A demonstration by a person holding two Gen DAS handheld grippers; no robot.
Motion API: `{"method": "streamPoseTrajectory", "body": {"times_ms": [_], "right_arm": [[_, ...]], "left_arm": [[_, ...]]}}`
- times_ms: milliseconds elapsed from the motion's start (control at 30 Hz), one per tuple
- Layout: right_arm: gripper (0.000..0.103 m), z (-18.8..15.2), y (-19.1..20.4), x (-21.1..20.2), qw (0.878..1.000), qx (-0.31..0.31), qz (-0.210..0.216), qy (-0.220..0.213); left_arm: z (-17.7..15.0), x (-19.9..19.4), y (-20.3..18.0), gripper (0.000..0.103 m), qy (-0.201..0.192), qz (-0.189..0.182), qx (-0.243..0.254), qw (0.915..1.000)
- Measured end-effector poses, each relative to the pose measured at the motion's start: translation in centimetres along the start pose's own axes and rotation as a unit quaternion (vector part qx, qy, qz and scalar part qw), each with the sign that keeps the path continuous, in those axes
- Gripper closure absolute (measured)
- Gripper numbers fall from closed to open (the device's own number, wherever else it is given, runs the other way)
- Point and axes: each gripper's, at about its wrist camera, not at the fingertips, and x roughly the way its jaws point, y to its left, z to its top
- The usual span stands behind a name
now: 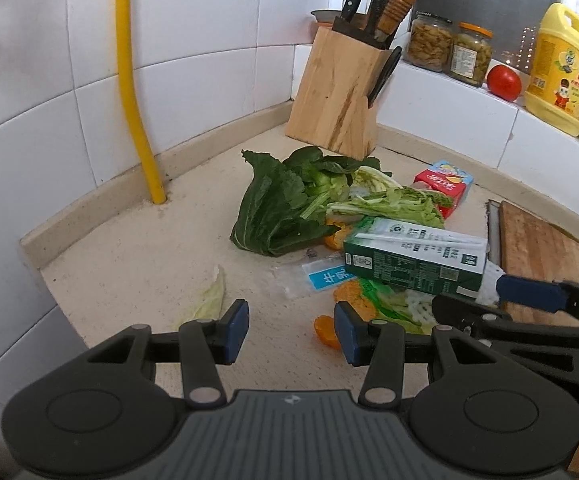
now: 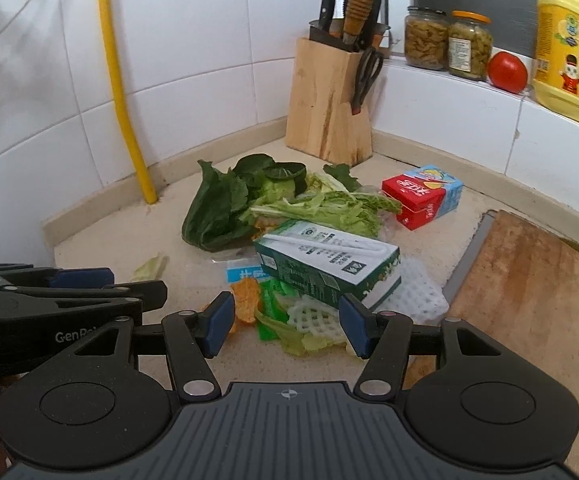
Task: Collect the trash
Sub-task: 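Move both tools back up to the counter, then grasp the green-and-white milk carton with the right tool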
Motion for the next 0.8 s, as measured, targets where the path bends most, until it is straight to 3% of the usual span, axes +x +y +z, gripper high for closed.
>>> {"method": "streamPoseTrajectory", "body": {"times_ms": [467, 733, 800], "right_arm": [[0.03, 2.9, -1.4, 4.6, 0.995, -0.101, -0.024, 0.002], [0.021, 4.2, -2.1, 8.6, 0.982, -0.179, 0.026, 0.055], [0.02, 4.3, -2.1, 9.5, 0.977, -0.197, 0.037, 0.071]], "left_arm": [[1.5, 3.3, 1.5, 0.061, 0.016, -0.013, -0.014, 0.9997], [1.3, 4.6, 2.2, 0.06, 0.038, -0.045, -0.009, 0.9982], [1.1, 4.7, 2.1, 0.056, 0.042, -0.049, -0.001, 0.9979]]}}
